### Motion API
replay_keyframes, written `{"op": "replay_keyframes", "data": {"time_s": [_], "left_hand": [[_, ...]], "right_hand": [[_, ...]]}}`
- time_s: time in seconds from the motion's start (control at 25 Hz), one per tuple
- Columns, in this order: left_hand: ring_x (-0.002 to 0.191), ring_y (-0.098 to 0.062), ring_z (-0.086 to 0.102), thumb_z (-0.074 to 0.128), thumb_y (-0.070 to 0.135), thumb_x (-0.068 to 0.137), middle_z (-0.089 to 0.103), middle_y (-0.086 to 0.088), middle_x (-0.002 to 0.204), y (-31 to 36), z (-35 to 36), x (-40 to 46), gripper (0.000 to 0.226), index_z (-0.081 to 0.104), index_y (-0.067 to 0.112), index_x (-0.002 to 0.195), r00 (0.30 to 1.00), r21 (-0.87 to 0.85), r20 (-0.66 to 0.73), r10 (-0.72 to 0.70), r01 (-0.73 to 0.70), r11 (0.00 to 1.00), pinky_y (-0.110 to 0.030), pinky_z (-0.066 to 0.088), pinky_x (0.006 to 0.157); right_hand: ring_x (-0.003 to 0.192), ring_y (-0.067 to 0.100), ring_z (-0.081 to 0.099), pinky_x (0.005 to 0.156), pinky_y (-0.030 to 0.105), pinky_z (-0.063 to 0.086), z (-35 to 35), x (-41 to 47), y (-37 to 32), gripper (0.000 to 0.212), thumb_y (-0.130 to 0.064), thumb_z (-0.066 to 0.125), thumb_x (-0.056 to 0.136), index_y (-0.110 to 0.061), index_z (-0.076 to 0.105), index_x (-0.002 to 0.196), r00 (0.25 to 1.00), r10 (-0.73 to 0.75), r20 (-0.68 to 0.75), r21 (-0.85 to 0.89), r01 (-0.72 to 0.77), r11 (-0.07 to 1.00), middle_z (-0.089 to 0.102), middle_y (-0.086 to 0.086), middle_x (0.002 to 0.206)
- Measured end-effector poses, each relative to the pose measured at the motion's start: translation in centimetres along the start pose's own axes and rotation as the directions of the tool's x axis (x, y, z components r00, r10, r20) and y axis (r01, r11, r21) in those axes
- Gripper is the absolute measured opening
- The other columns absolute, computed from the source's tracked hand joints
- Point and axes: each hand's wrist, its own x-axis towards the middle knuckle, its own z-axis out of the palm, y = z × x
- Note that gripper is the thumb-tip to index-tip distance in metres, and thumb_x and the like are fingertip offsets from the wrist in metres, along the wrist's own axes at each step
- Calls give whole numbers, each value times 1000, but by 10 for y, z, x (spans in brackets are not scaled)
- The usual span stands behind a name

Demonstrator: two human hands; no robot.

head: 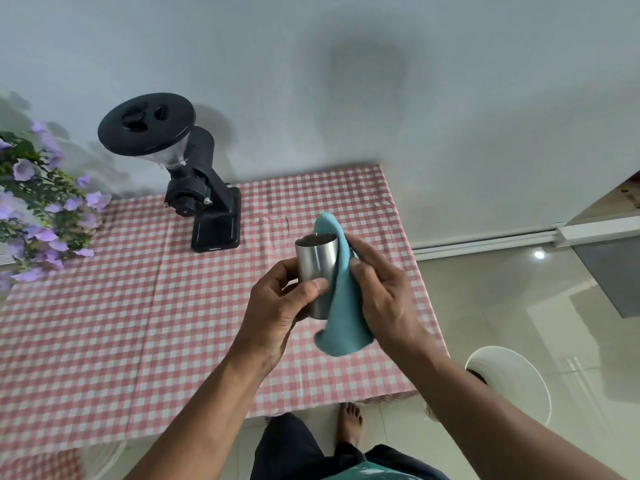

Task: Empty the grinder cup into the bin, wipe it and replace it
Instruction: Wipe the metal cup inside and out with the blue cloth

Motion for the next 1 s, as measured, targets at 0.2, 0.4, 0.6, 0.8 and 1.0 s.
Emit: {"op": "replay_keyframes", "data": {"time_s": [0.2,0.4,0.6,0.8,1.0], "left_hand": [[100,-23,78,91,27,80,81,-8,113,-3,7,-1,49,74,12,123,999,5,-47,3,-3,1000,-39,63,85],[97,-22,78,88,23,75,81,-6,109,1,-1,0,48,78,14,121,997,38,58,-45,43,998,-36,63,81],[102,-23,78,89,26,74,81,-6,114,0,4,1,54,72,15,124,998,61,-59,19,-15,998,-39,65,86],[102,-24,80,87,20,82,83,-4,112,3,-3,-1,42,75,15,122,1000,110,-9,-6,7,994,-38,65,84],[101,-24,79,89,35,74,83,-5,110,6,-7,-2,44,79,22,115,1000,127,-21,5,-2,992,-41,64,84]], "right_hand": [[111,3,69,83,21,60,0,-13,-1,37,-23,49,109,-28,61,144,999,37,13,-45,-36,998,68,-14,129],[101,9,73,82,27,58,-5,2,1,38,-8,41,110,-20,71,130,997,79,-5,79,-78,994,76,-4,119],[106,11,73,87,29,61,-3,-2,-1,35,-11,45,109,-21,69,133,997,78,10,79,-78,994,77,-6,120],[113,15,72,93,34,61,3,3,-1,36,-16,45,110,-23,67,136,998,62,-1,55,-62,997,75,-6,126],[108,15,74,88,31,61,14,4,-1,37,-10,41,111,-18,68,135,998,46,41,74,-49,996,76,-2,122]]}}
